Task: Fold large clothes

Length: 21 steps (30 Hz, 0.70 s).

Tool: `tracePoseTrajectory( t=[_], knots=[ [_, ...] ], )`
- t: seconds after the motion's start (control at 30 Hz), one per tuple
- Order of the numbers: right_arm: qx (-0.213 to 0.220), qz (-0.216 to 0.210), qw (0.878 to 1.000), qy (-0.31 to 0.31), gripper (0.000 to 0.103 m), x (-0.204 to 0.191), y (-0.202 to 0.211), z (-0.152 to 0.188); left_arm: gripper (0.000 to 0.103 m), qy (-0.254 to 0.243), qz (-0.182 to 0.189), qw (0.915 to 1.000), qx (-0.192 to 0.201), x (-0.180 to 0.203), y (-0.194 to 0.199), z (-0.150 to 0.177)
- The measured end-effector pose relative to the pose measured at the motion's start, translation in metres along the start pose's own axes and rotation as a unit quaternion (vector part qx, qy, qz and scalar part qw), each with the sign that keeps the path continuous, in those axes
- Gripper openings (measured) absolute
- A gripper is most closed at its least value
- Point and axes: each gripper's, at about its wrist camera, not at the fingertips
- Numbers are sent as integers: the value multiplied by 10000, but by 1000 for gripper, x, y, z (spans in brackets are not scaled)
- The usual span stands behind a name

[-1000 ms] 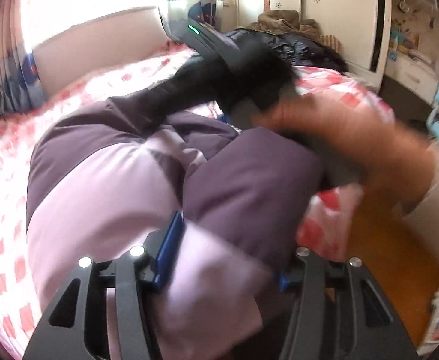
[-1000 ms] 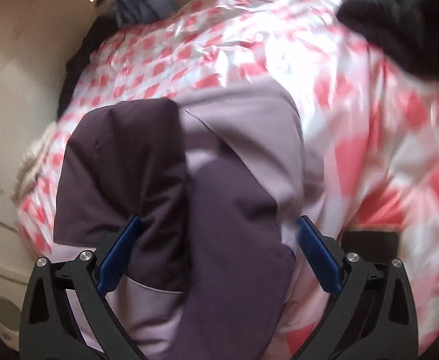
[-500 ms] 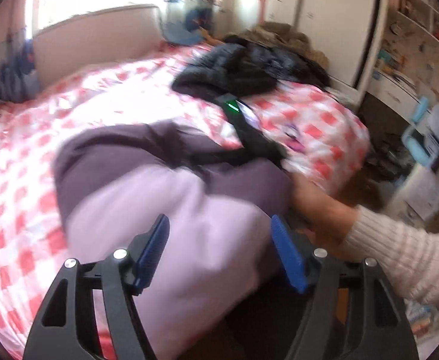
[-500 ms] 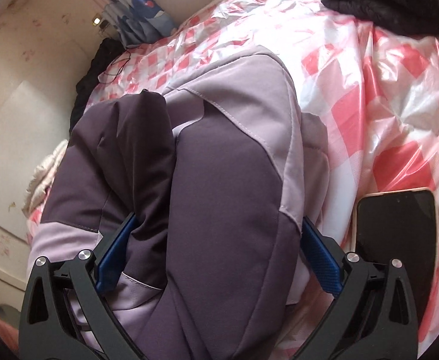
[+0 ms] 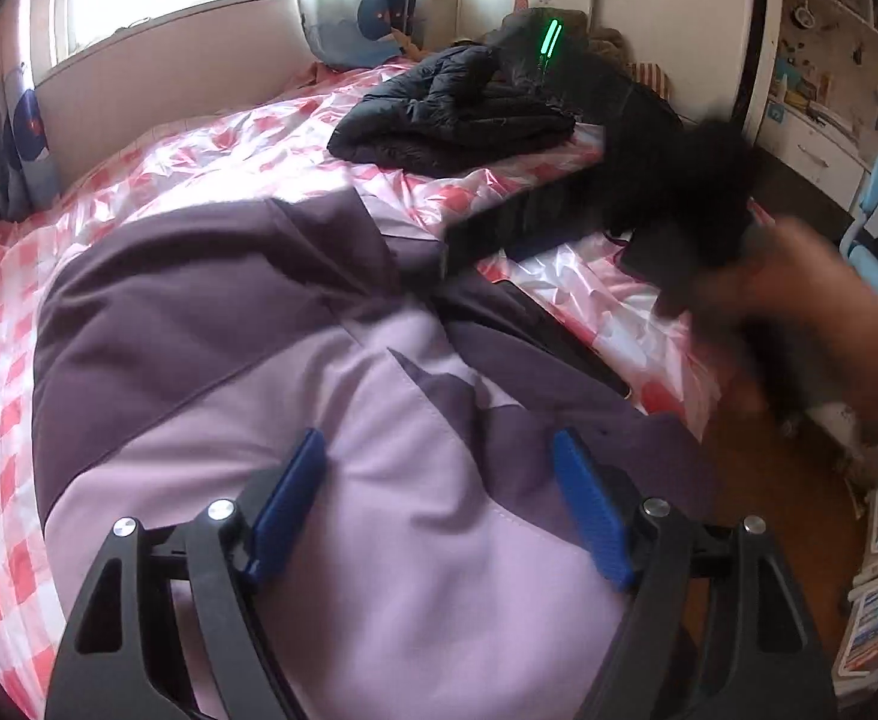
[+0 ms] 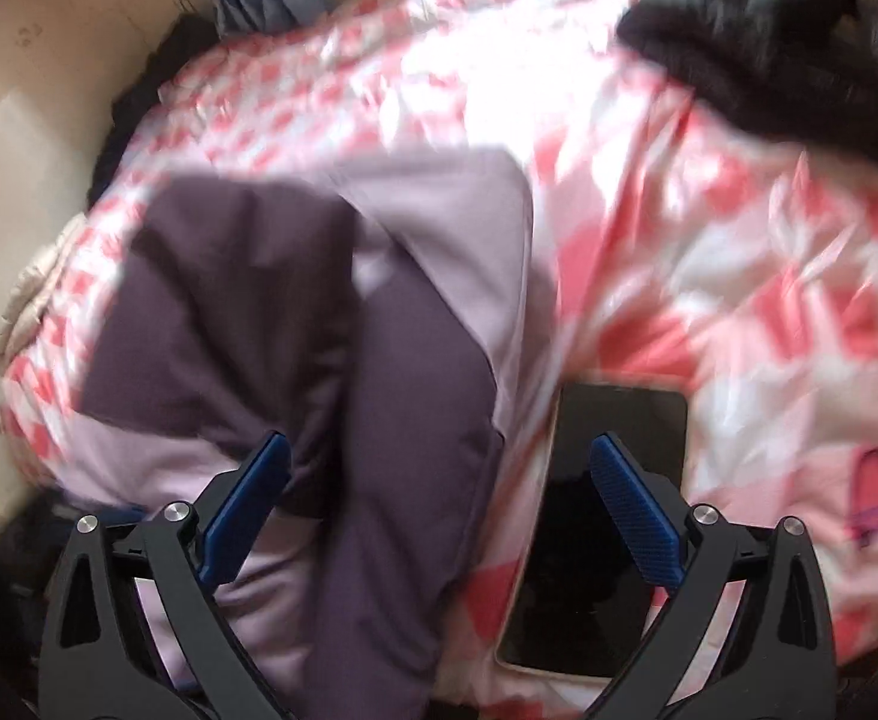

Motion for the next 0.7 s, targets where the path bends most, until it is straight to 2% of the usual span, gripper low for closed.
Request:
tracePoseTrajectory(
  t=[0.07, 0.17, 0.23, 0.3, 0.37, 0.47, 0.57, 0.7],
  knots=[
    [473, -602, 9963, -392, 97, -4, 22, -13, 75, 19, 37, 10000, 5, -2, -1, 0],
    [882, -1259, 9839, -910, 97, -4, 20, -19, 75, -103, -47, 9999, 74, 4, -4, 3],
    [912, -1189, 9825, -1108, 97, 1, -1, -17, 75, -75, -16, 9999, 96, 4, -4, 4],
    [765, -1259, 9797, -1363, 96, 9, -33, -9, 75, -73, 13, 9999, 83, 4, -5, 5],
    [921, -1361, 9738, -1573, 96, 18, -53, 8, 75, -172, -42, 9998, 87, 7, -8, 8],
    [1116, -1071, 9789, -1339, 96, 9, -54, 10, 75, -250, -59, 9996, 96, 10, -12, 11],
    [1091, -685, 9863, -1034, 96, -1, -56, 9, 75, -196, 15, 9998, 95, 9, -13, 10],
    [1144, -403, 9887, -883, 96, -6, -59, 11, 75, -114, 97, 9999, 64, 6, -15, 8]
  ],
)
Point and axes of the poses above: each gripper's, at about its wrist camera, not at the fingertips, and y roughly against the way its jaws point, x to its right, z to its underside, and after that the axes turned 14 degrees about y, right-handed
